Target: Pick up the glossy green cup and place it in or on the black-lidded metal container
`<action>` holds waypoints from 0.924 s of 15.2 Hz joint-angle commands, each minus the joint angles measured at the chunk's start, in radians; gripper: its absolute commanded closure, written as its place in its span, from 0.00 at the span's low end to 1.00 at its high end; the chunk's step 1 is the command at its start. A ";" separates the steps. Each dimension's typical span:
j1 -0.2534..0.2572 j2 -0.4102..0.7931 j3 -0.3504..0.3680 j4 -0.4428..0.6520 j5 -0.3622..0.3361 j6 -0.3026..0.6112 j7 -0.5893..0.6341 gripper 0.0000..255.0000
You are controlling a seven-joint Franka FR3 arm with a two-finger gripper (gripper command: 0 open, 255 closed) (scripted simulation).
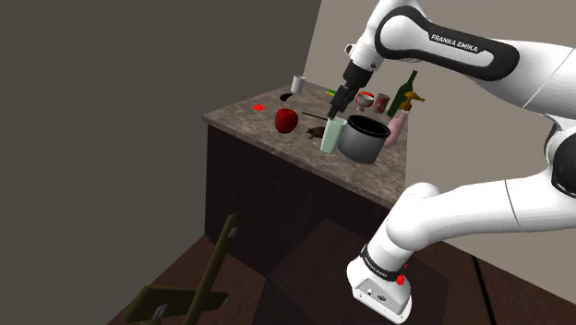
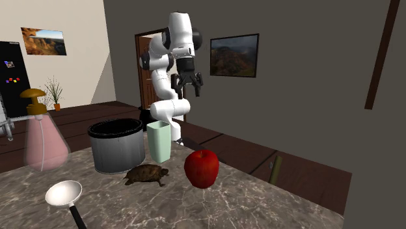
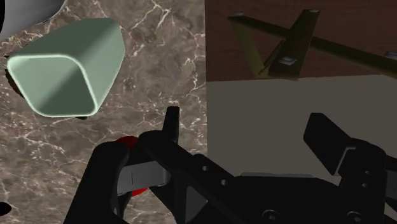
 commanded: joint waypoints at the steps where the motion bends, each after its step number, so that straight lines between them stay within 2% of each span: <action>1: -0.004 0.052 -0.048 0.014 -0.027 0.022 -0.066 0.00; 10: -0.012 0.274 -0.232 0.099 -0.104 0.100 -0.326 0.00; 14: -0.014 0.278 -0.238 0.049 -0.107 0.154 -0.326 0.00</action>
